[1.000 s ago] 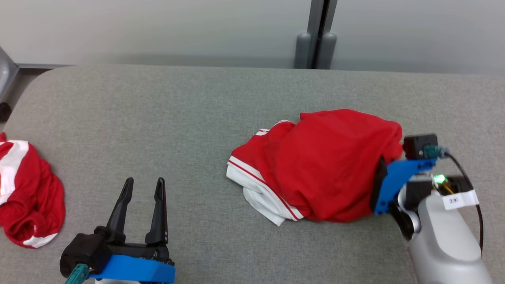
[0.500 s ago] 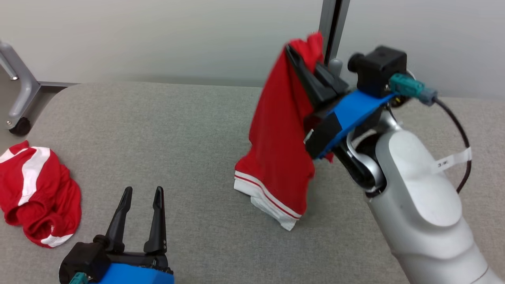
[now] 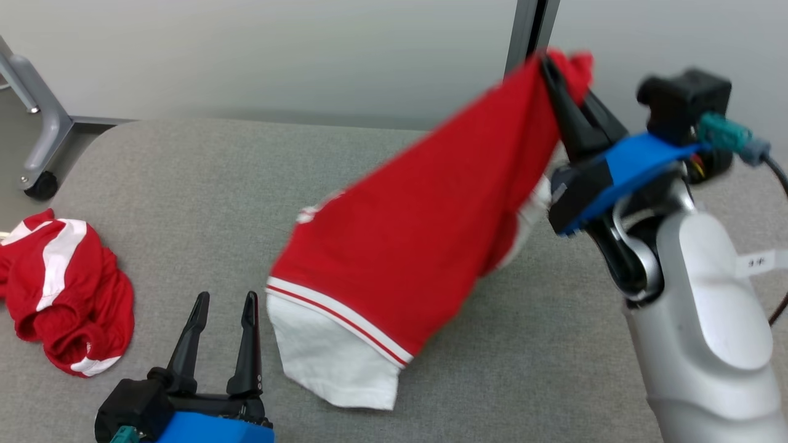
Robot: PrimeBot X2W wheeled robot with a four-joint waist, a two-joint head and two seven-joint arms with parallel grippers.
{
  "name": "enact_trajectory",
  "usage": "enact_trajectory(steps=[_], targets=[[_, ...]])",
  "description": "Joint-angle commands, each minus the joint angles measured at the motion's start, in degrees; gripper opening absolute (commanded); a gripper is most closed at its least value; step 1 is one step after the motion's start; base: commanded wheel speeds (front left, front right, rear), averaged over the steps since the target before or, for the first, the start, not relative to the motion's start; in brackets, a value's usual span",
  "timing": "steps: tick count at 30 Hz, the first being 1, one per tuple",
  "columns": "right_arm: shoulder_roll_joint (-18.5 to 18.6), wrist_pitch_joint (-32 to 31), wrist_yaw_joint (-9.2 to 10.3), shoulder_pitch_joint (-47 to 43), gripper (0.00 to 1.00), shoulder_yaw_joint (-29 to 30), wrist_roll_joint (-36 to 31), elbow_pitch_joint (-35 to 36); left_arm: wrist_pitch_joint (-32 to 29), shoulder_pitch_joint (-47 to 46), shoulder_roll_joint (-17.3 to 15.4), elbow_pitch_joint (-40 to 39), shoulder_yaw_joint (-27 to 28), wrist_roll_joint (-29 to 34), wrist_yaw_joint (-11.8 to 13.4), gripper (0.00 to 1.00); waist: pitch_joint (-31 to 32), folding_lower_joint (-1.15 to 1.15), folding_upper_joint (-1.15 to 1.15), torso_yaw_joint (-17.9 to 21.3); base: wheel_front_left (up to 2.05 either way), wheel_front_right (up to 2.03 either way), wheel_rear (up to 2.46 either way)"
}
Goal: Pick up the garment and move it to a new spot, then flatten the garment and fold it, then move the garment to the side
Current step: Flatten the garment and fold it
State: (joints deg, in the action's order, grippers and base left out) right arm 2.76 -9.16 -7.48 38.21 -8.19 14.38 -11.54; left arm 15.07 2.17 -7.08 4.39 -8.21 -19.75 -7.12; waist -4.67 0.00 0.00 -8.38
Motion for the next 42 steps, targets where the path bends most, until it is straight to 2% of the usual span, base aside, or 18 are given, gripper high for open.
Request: enact_trajectory(steps=[1,5,9,10,11,15,21,27,34,42], targets=[[0.2,-0.1,-0.03,-1.5,0.00,1.1,-1.2,-0.7,0.2,-1.0,0.0,-0.2,0.0,-0.2,-0.5,1.00,-0.5,0.00,0.00,-0.3,0.00,0.00,0.00],[0.7,0.2,-0.03,-6.2,0.00,8.9,-7.8,-6.4,0.2,-1.9,0.4,0.0,-0.3,-0.2,-0.5,1.00,-2.0,0.00,0.00,-0.3,0.00,0.00,0.00],[1.0,2.4,-0.03,-7.4,0.00,15.5,-13.4,-12.1,0.2,-3.1,0.8,0.2,-0.4,0.0,-0.5,1.00,-3.0,0.00,0.00,-0.2,0.00,0.00,0.00],[0.9,3.1,-0.03,-7.5,0.25,16.4,-14.5,-13.5,0.2,-3.2,0.8,0.4,-0.4,-0.1,-0.5,1.00,-3.1,0.00,0.00,-0.1,0.00,0.00,0.00],[0.8,4.0,-0.03,-7.3,1.00,17.5,-14.9,-14.8,0.2,-3.2,0.8,0.6,-0.5,-0.1,-0.5,1.00,-3.2,0.00,0.00,-0.1,0.00,0.00,0.00],[0.7,7.3,-0.02,-6.2,1.00,18.9,-16.5,-18.2,0.2,-3.8,0.6,1.0,-0.6,-0.2,-0.5,1.00,-3.3,0.00,0.00,0.6,0.00,0.00,0.00],[0.7,11.2,-0.02,-8.2,1.00,17.8,-15.1,-17.4,0.2,-3.3,0.3,1.2,0.1,-0.4,-0.4,1.00,-2.6,0.00,0.00,2.4,0.00,0.00,0.00],[1.9,9.9,-0.03,-14.5,1.00,17.7,-15.3,-10.8,0.2,-2.5,0.2,1.0,0.7,-0.5,-0.4,1.00,-1.9,0.00,0.00,4.0,0.00,0.00,0.00],[1.1,8.7,-0.03,-24.8,1.00,16.8,-15.5,-0.7,0.2,-1.6,0.2,1.0,1.2,-0.5,-0.4,1.00,-1.2,0.00,0.00,5.5,0.00,0.00,0.00],[0.3,13.1,-0.02,-34.6,1.00,12.8,-16.9,5.7,0.2,-0.9,-0.2,1.9,1.3,-0.4,-0.4,1.00,0.2,0.00,0.00,6.9,0.00,0.00,0.00]])
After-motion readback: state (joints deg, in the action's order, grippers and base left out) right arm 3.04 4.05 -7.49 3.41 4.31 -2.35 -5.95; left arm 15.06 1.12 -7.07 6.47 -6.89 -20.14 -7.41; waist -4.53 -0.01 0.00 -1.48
